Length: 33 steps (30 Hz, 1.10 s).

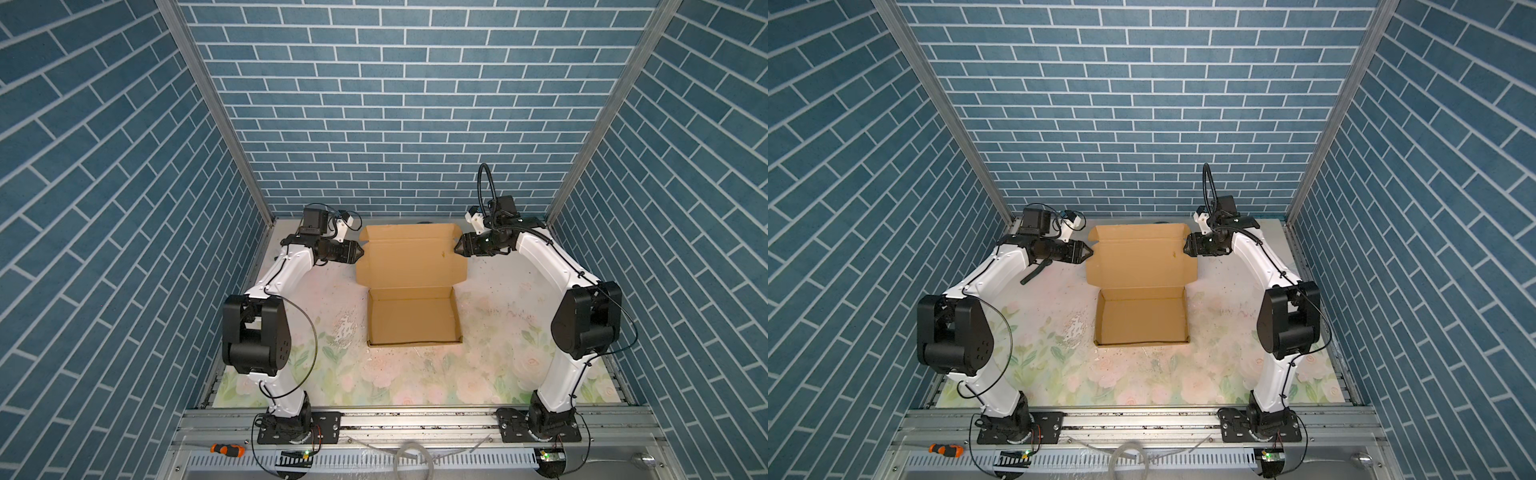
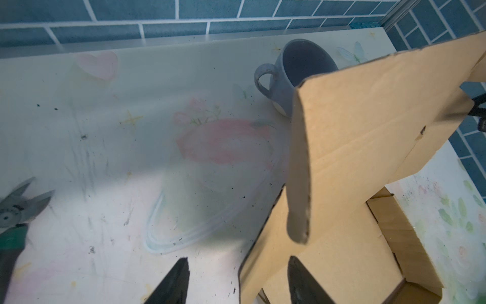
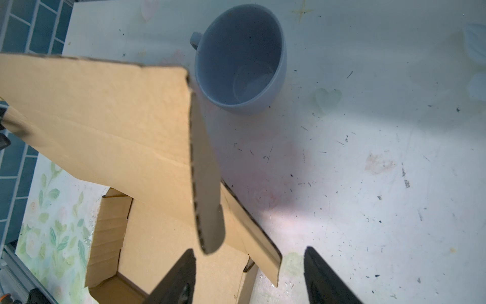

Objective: Assemble paper box
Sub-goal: Fold the lid at the center of the table.

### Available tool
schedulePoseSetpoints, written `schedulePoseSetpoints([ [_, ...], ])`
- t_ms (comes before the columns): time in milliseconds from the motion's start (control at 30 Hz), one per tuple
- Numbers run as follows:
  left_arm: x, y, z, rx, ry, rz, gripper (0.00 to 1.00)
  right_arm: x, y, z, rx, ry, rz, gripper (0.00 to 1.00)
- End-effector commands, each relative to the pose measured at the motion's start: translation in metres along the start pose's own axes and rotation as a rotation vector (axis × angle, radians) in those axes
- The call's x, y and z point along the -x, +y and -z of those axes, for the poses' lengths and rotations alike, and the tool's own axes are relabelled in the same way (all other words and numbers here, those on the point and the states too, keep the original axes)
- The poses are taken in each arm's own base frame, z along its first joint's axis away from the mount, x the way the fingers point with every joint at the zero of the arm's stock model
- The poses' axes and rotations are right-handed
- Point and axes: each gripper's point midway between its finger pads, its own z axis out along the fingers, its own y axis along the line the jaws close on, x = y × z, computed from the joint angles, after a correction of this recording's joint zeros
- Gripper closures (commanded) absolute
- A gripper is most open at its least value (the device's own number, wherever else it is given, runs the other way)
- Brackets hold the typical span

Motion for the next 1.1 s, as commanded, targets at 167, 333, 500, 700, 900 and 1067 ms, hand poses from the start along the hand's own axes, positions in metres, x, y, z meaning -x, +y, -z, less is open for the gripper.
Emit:
schedulePoseSetpoints([
  [167, -0.005, -0.014, -0.010, -0.045, 0.021, -0.004, 0.55, -0.001, 0.013, 0.000, 0.038, 0.026, 0.071, 0.53],
  [333, -0.005, -0.020, -0.012, -0.049, 0.021, -0.001, 0.66, -0.006, 0.018, -0.004, 0.058, 0.046, 0.072, 0.62],
  [500, -0.003, -0.023, -0.009, -0.051, 0.002, 0.002, 0.82, -0.009, 0.021, -0.004, 0.045, 0.049, 0.079, 1.00],
  [700, 0.003, -0.030, -0.007, -0.054, -0.021, -0.006, 0.88, -0.010, 0.026, -0.004, 0.042, 0.036, 0.092, 1.00],
  [900, 0.005, -0.036, -0.007, -0.047, -0.024, -0.037, 0.98, -0.013, 0.017, -0.005, -0.006, 0.061, 0.104, 0.86],
  [1067, 0.011, -0.032, -0.003, -0.016, -0.043, -0.097, 1.00, -0.009, 0.001, -0.001, -0.048, 0.061, 0.107, 0.73],
])
